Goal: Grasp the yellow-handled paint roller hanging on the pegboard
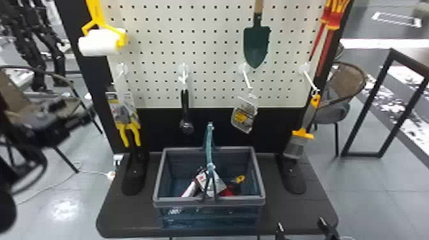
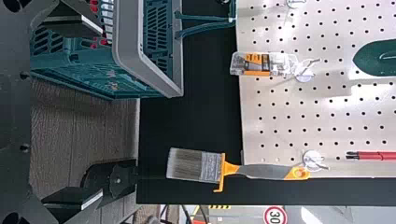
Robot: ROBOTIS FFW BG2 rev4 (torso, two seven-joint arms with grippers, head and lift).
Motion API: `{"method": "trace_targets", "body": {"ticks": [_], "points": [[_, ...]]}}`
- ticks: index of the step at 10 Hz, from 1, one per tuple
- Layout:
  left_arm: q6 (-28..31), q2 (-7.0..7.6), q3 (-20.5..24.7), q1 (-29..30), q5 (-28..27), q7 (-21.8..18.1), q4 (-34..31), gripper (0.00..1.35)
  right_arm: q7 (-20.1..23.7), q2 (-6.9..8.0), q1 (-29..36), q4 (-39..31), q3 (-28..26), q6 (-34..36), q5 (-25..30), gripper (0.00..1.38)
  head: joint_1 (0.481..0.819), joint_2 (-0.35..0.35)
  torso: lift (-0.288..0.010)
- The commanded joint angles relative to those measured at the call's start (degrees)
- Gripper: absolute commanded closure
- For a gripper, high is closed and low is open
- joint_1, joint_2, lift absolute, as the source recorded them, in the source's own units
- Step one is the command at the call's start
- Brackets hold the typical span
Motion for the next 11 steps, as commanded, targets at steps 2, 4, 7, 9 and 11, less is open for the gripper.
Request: {"method": "trace_targets", "body": {"ticks": [2,4,7,9,11], "points": [[3.73,7.57,-0.46,-6.84,2.04,0.04,0.00,0.26,0.00,-0.19,-0.34,0.02,0.62,0.59,0.11,0.10,0.549,0.000,-0.100],[4.88,12.49,-1.69,-10.62,8.28,0.04,3.60,0.27,0.00,-0.19,-0.52,0.11,0.79,0.67,0.02,0.10,0.549,0.000,-0.100],[4.61,17.06,-9.16,-17.03,17.50,0.40,10.10,0.31,0.00,-0.27,-0.87,0.20,0.88,0.85,0.11,0.10,0.549,0.000,-0.100],[5.05,19.43,-14.61,-20.90,24.27,0.66,12.30,0.30,0.00,-0.36,-1.22,0.29,1.06,0.85,0.11,0.10,0.549,0.000,-0.100],[5.67,21.19,-18.39,-23.36,28.84,1.01,12.48,0.30,0.00,-0.36,-1.22,0.46,1.14,0.85,0.11,0.10,0.549,0.000,-0.100]]}}
